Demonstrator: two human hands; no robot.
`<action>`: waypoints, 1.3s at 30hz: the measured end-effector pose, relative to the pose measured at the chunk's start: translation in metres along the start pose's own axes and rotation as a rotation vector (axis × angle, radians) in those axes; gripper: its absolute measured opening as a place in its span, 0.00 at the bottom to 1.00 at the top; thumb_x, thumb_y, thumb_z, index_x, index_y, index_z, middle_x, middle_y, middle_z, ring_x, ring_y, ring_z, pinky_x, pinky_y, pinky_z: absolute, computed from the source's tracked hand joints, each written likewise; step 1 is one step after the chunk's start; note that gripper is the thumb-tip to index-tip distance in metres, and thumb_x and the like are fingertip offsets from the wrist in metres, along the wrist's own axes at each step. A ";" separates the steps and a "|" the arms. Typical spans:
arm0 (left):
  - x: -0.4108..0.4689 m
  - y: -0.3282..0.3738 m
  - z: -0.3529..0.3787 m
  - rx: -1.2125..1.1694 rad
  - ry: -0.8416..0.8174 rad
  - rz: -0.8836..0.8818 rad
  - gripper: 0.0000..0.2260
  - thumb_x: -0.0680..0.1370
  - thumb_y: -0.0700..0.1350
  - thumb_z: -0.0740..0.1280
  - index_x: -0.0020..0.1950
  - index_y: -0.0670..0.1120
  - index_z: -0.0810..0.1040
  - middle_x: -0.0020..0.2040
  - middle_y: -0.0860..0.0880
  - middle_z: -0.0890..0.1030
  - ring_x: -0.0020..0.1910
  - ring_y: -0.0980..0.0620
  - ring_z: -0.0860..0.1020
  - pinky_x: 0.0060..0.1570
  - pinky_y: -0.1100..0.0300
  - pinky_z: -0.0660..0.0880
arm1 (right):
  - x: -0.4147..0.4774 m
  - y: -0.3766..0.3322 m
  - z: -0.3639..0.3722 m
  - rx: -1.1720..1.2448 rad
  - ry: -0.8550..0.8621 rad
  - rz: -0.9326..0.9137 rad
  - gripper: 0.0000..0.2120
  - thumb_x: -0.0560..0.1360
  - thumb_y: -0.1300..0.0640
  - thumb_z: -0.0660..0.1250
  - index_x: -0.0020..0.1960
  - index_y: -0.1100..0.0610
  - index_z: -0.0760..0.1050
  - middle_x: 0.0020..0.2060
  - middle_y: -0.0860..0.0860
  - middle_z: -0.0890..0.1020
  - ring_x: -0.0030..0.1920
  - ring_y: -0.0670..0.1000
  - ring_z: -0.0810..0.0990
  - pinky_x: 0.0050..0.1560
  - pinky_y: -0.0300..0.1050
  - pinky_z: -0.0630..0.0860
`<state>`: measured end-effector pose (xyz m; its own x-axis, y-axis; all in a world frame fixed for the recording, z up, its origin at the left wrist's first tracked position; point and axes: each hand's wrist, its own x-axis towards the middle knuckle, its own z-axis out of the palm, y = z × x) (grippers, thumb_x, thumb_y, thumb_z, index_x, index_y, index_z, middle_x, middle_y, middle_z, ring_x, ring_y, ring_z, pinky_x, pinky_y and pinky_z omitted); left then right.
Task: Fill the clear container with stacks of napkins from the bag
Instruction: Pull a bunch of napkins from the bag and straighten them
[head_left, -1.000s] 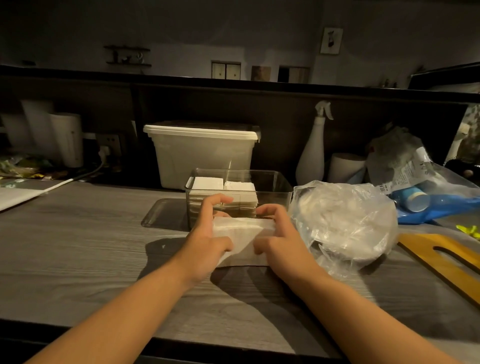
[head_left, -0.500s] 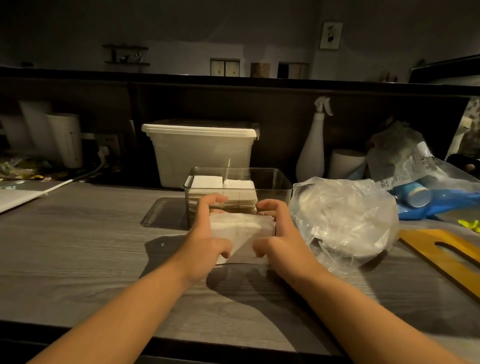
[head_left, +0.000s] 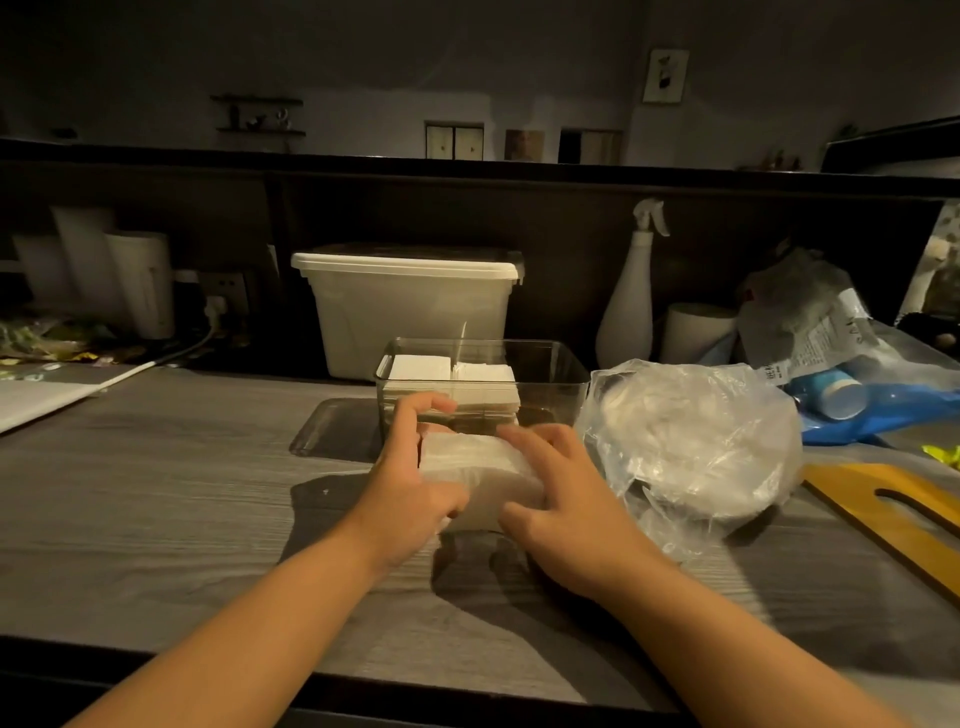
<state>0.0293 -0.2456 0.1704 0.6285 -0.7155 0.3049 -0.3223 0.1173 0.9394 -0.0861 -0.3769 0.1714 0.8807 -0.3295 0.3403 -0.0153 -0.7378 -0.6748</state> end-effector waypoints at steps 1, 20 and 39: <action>-0.001 -0.001 0.000 -0.003 -0.007 -0.002 0.35 0.69 0.21 0.62 0.64 0.55 0.65 0.54 0.42 0.71 0.45 0.47 0.76 0.33 0.64 0.75 | -0.002 0.001 -0.003 -0.019 0.004 -0.002 0.36 0.73 0.55 0.69 0.77 0.41 0.59 0.65 0.37 0.61 0.65 0.42 0.66 0.61 0.35 0.70; 0.010 -0.004 0.004 -0.118 0.084 0.033 0.27 0.67 0.34 0.65 0.61 0.57 0.67 0.59 0.42 0.73 0.55 0.45 0.75 0.41 0.64 0.77 | 0.016 0.001 0.004 0.570 0.145 0.089 0.29 0.70 0.73 0.64 0.63 0.46 0.69 0.55 0.49 0.77 0.52 0.51 0.79 0.43 0.41 0.82; 0.011 -0.005 0.002 -0.111 0.109 -0.001 0.31 0.64 0.33 0.64 0.62 0.56 0.65 0.58 0.43 0.71 0.56 0.45 0.73 0.42 0.63 0.75 | 0.016 0.000 0.003 0.521 0.071 0.139 0.27 0.73 0.71 0.65 0.63 0.46 0.68 0.55 0.48 0.76 0.50 0.50 0.80 0.41 0.43 0.83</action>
<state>0.0365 -0.2553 0.1690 0.7036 -0.6376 0.3136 -0.2450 0.1967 0.9494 -0.0703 -0.3806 0.1745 0.8528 -0.4553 0.2559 0.1234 -0.3004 -0.9458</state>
